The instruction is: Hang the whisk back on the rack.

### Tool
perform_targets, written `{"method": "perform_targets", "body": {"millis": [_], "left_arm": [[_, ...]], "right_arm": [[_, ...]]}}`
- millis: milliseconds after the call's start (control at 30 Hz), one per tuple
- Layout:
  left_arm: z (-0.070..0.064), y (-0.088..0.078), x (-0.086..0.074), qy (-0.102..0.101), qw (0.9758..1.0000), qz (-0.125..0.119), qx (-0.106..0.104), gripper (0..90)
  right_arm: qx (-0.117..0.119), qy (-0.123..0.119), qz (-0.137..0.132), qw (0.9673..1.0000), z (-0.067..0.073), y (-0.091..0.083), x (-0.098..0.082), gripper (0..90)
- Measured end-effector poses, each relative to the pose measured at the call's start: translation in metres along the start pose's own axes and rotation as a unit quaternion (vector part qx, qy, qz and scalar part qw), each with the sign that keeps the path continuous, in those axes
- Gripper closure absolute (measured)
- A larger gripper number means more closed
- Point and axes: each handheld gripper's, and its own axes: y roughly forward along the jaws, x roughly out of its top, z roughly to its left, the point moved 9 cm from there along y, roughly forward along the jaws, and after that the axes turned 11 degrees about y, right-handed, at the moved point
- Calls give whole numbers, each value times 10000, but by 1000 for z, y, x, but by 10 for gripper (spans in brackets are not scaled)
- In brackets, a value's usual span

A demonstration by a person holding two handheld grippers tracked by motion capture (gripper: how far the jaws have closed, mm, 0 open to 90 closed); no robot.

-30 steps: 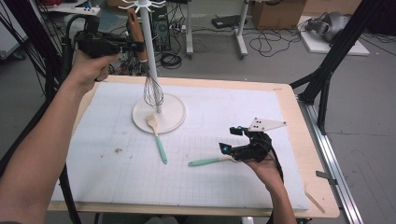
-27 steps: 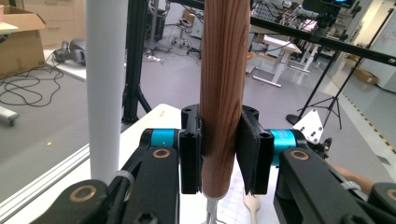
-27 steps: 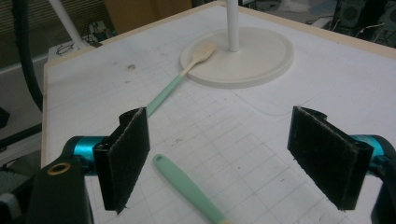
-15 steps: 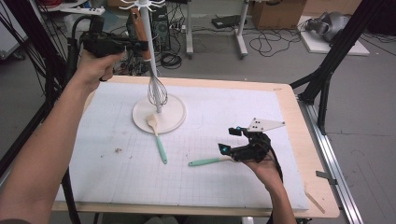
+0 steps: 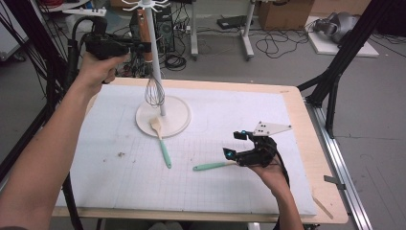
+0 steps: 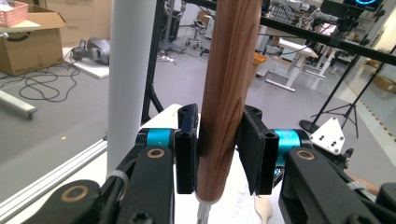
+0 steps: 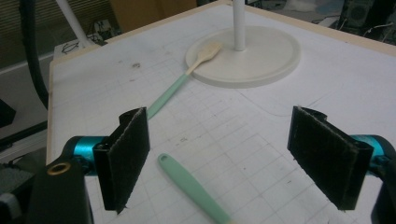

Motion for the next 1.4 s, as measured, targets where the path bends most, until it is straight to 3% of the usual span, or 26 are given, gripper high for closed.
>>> {"method": "perform_targets", "body": {"millis": [300, 967, 1400], "left_arm": [[0, -9, 1, 110, 9997, 89, 204, 625], [2, -13, 0, 98, 9996, 131, 230, 607], [-3, -35, 4, 166, 9993, 115, 303, 590]], "right_arm": [[19, -14, -9, 10000, 0, 1, 0, 197], [39, 63, -83, 9999, -3, -3, 2, 198], [61, 96, -117, 9999, -5, -4, 3, 197]]}}
